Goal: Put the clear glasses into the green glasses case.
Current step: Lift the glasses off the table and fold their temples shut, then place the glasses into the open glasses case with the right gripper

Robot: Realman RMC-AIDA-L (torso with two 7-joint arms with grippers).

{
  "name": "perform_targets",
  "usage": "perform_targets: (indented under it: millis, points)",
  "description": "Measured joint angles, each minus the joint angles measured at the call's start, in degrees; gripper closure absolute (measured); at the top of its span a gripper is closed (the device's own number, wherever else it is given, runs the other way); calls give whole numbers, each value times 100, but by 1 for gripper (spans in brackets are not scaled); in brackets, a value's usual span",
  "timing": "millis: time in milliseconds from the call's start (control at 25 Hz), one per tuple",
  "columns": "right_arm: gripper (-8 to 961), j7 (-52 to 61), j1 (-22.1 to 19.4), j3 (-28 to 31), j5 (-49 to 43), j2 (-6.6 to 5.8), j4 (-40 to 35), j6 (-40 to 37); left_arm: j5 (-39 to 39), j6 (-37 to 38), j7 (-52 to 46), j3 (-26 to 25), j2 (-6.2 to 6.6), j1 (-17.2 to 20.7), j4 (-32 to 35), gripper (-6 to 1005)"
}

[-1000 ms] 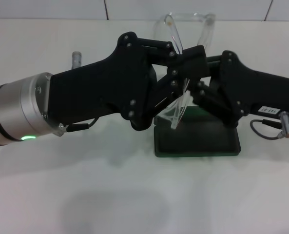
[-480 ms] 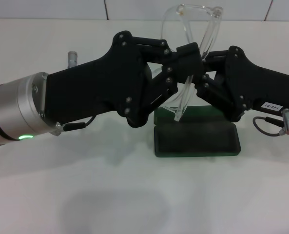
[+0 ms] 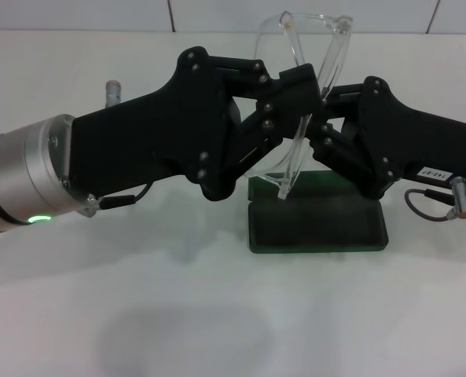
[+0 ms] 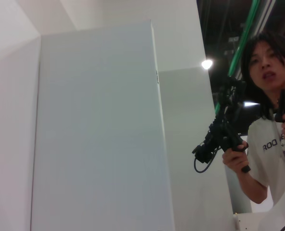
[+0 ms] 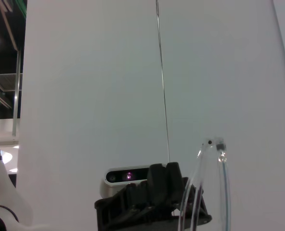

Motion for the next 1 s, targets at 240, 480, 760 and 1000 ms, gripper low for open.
perform_targets:
  millis: [240,480,760,1000]
  points:
    - [851,0,28,-88,-4,0,-12,0,-2,0,51,-8,0,-35,-84,930]
    - [851,0,24,-97,3,0,-51,0,-3,0,55,-10,0,-39,-90,929]
    - [851,-2,-24,-33,55,-15,-59,155,-2,6,124,-54,5,-31,-90,929]
    - [851,49,-55,97,73,-74,-134,268,29,140,90,-319,32,54,-90,929]
